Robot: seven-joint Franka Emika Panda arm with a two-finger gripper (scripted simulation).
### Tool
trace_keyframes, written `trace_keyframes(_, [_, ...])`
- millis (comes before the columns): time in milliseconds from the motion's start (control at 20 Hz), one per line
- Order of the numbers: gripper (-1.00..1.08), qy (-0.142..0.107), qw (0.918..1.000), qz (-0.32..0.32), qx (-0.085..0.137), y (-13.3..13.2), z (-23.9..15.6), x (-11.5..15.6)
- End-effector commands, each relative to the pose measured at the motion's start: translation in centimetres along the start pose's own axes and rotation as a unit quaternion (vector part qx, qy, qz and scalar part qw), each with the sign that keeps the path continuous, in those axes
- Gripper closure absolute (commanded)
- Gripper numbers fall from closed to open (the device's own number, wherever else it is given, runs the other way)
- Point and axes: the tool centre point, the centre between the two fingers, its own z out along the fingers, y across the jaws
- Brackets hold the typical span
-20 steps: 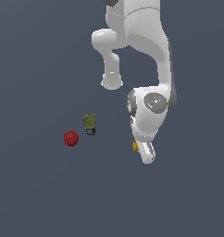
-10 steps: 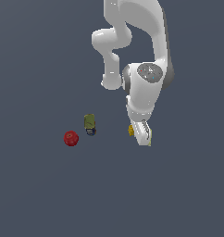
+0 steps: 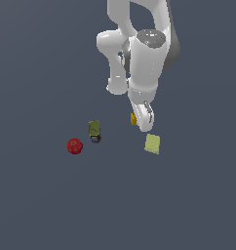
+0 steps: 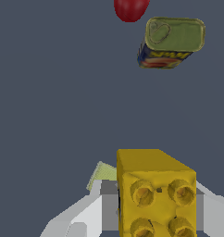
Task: Pick up a designated object from a clutter of objects.
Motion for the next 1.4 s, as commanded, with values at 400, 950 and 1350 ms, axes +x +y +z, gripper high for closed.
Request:
trace_keyframes(400, [1.08,0.000,1.0000,0.000,0.000,5.1,-7.6,1.7])
trace_keyframes(950, [1.08,0.001,1.0000,0.000,0.000,8.3,-12.9,2.9])
trace_keyframes(1350, [1.08,0.001,1.0000,0.000,0.000,8.6,-13.7,3.1])
